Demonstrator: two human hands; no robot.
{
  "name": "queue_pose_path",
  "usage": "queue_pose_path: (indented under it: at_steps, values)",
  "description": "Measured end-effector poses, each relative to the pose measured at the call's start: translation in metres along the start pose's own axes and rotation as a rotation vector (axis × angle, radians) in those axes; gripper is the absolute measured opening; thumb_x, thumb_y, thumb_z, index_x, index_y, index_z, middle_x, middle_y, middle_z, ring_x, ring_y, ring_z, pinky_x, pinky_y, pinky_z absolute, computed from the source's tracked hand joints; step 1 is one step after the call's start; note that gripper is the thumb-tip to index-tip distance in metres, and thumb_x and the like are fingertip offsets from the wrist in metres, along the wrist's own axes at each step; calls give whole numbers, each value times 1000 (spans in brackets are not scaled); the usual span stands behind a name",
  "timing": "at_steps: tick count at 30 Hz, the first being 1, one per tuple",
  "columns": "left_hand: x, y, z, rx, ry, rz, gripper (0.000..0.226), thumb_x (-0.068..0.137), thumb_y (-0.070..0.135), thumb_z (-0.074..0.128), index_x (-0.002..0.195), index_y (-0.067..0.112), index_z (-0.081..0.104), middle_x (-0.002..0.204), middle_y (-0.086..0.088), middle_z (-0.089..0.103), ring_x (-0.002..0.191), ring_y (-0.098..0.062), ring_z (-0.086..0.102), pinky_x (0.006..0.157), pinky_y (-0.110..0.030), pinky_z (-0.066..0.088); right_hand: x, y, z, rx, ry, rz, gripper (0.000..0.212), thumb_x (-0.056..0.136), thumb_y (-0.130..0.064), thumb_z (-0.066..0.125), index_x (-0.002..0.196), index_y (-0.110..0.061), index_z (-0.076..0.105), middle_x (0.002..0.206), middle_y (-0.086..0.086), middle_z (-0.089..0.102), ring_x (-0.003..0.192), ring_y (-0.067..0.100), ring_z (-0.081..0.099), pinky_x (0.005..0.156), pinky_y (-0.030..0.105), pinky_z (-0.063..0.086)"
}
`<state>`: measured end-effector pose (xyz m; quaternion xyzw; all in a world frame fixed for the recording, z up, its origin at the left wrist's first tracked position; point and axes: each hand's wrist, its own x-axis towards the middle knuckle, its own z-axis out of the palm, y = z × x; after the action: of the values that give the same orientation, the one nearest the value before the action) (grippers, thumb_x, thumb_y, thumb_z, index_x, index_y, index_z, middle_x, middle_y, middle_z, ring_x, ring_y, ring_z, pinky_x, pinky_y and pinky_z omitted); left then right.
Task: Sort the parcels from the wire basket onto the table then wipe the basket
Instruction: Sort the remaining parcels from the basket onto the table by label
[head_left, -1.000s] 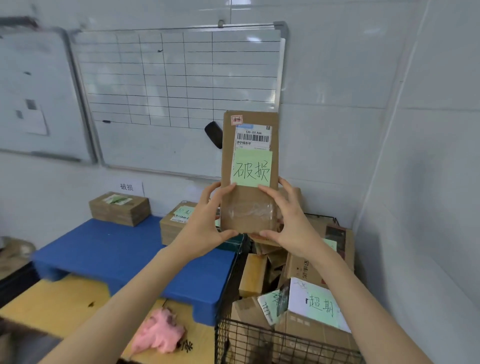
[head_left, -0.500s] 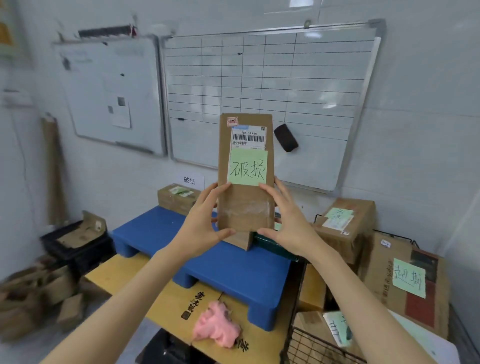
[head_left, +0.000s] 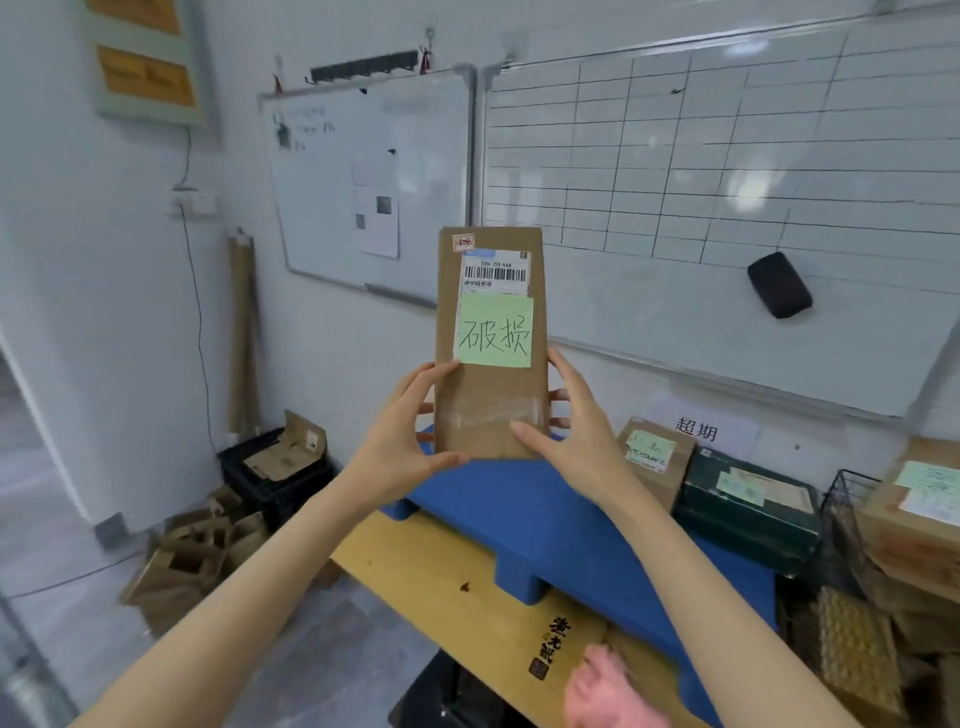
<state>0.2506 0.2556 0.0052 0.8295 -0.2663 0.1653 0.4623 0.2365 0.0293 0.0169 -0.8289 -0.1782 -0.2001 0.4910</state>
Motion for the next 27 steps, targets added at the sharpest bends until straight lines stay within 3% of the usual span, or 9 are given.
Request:
queue_pose_path:
  at_steps: [4,10,12,15,17,19,23,25,27]
  values:
    - [0,-34,-31,-9,2,-26,96,71,15,87,147,38,33,148,15,32,117,-8,49,82,-19,56,23,6,41,43,-48,-6,82,88,-24,74,149,-45,24,145,-25,39,133,6,41,108,48,44]
    - [6,-87,-51,-34,16,-81,96,70,16,88,146,40,34,147,17,33,117,-6,50,82,-23,57,59,36,88,150,-153,77,87,85,-43,74,149,-53,16,159,-28,12,149,8,16,119,54,26]
    - [10,-105,-52,-45,19,-110,96,70,17,88,146,39,35,147,17,34,116,-5,50,84,-24,57,70,49,100,256,-227,139,84,85,-43,74,146,-58,19,151,-36,25,145,7,27,118,50,30]
    - [17,-136,-49,-61,14,-148,95,70,15,88,145,40,36,145,19,36,115,-8,51,83,-25,57,86,71,120,332,-291,187,77,91,-29,70,143,-60,22,141,-39,37,137,4,40,114,45,39]
    - [26,-155,-49,-70,6,-175,94,70,15,88,142,44,35,142,25,35,115,-7,51,82,-22,56,99,86,134,344,-304,195,75,93,-24,69,137,-63,23,137,-45,37,138,3,38,114,37,38]
    - [40,-175,-50,-71,-8,-202,94,70,16,88,140,49,35,141,26,35,115,-6,51,82,-21,56,114,103,146,369,-309,224,78,92,-23,69,139,-61,20,144,-40,33,138,2,37,111,28,38]
    - [76,-213,-52,-60,-54,-248,95,69,15,89,141,50,35,144,19,38,118,-9,51,81,-17,54,144,135,167,381,-276,288,75,92,-22,69,139,-54,20,152,-24,30,130,-4,41,85,8,45]
    - [91,-230,-52,-58,-74,-262,95,69,13,88,139,51,36,143,20,39,118,-8,51,79,-13,53,157,150,175,385,-276,303,73,92,-23,69,138,-54,21,150,-24,30,123,-10,42,82,6,46]
    - [104,-248,-49,-66,-88,-285,95,70,13,88,140,49,36,144,20,39,118,-7,51,79,-13,52,170,166,180,399,-279,311,74,91,-26,70,136,-59,22,150,-26,30,124,-5,46,89,12,48]
